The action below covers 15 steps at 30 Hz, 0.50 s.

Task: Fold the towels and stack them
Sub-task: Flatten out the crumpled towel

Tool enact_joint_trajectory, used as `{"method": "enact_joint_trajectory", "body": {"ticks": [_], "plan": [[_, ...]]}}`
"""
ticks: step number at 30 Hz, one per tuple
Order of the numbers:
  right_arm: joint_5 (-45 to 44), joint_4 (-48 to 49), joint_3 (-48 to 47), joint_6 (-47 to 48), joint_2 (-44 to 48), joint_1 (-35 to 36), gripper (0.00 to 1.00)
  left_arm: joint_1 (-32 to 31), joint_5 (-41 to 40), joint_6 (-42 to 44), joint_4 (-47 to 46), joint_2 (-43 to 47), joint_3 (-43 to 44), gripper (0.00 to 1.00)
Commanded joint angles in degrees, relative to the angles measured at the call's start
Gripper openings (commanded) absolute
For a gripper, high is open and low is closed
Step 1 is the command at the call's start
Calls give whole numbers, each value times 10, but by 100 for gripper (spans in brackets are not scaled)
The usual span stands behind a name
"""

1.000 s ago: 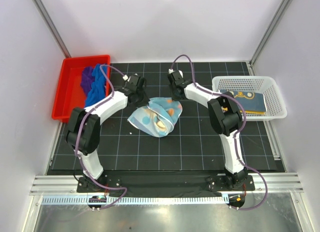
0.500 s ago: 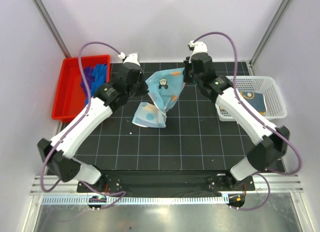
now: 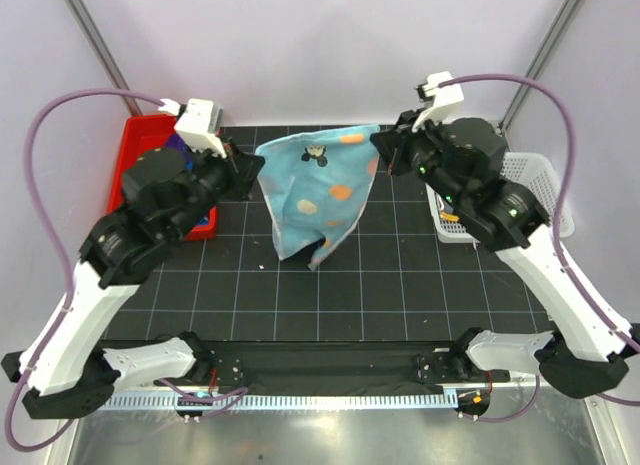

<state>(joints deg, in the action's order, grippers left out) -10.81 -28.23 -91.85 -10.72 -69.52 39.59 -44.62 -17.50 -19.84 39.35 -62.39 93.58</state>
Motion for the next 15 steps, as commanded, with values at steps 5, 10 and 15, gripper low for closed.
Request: {"method": "enact_joint_trajectory", "body": {"ticks": [5,10,15], "plan": [[50,-11,-96,-11,32,5,1,-3,103,69,-44,39,50,0],[30,-12,-93,-11,4,5,1,-1,2,75,-61,11,35,0],[-47,5,-64,11,-68,-5,1,110,73,24,-105,-68,20,0]]}}
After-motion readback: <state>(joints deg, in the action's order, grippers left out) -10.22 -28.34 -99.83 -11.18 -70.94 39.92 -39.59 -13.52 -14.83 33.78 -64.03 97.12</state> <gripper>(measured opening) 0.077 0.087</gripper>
